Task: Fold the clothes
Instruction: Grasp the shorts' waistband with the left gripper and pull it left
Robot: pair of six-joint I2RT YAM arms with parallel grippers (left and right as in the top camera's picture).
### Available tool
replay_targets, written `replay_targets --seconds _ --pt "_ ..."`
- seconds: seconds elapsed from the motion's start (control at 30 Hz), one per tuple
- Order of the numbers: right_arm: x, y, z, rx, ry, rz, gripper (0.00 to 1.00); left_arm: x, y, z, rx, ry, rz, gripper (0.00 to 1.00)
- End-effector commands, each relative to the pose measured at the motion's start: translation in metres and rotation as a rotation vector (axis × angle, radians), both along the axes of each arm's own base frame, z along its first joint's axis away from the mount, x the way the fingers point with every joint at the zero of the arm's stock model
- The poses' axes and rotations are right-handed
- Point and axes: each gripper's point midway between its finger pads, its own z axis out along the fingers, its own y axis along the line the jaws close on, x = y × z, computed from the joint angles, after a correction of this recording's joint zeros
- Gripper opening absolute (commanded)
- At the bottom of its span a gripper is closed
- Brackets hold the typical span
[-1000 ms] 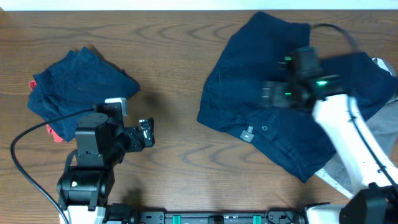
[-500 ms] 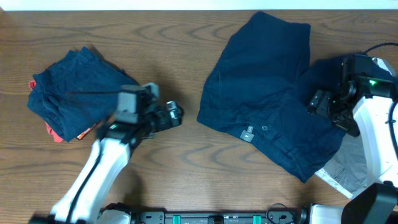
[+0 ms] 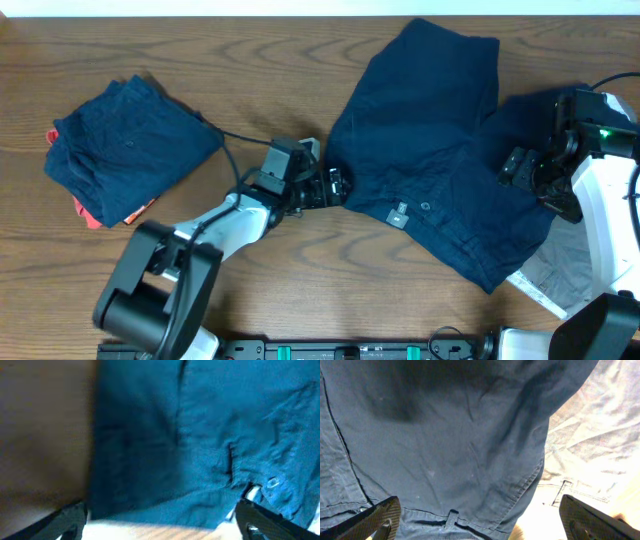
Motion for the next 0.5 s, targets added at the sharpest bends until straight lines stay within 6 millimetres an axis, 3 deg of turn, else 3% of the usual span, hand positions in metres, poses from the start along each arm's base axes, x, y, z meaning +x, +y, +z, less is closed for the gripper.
replay_targets --seconds 0.0,0.07,0.1,0.2,0.27,0.47 --pt "0.001 -0.005 0.008 -0.016 -0.022 -0.007 0.99 -0.008 -0.006 -0.024 0.021 0.044 -0.020 0.68" --pt "0.000 -0.005 0.008 -0.017 -0.020 -0.007 0.99 -0.006 -0.009 -0.023 0.013 0.029 -0.026 0.23" --pt "0.000 -0.005 0.008 -0.017 -0.018 -0.007 0.99 -0.004 -0.011 -0.021 0.007 0.017 -0.026 0.06" --pt "0.000 -0.005 0.008 -0.017 -0.019 -0.010 0.99 0.012 -0.007 -0.003 -0.012 -0.032 -0.003 0.06" --pt "-0.001 -0.008 0.008 -0.019 -0.018 -0.018 0.99 0.031 0.003 0.021 -0.034 -0.081 0.038 0.06" --pt "-0.005 -0.020 0.008 -0.024 -0.014 -0.050 0.99 0.109 0.064 0.140 -0.109 -0.324 0.223 0.06"
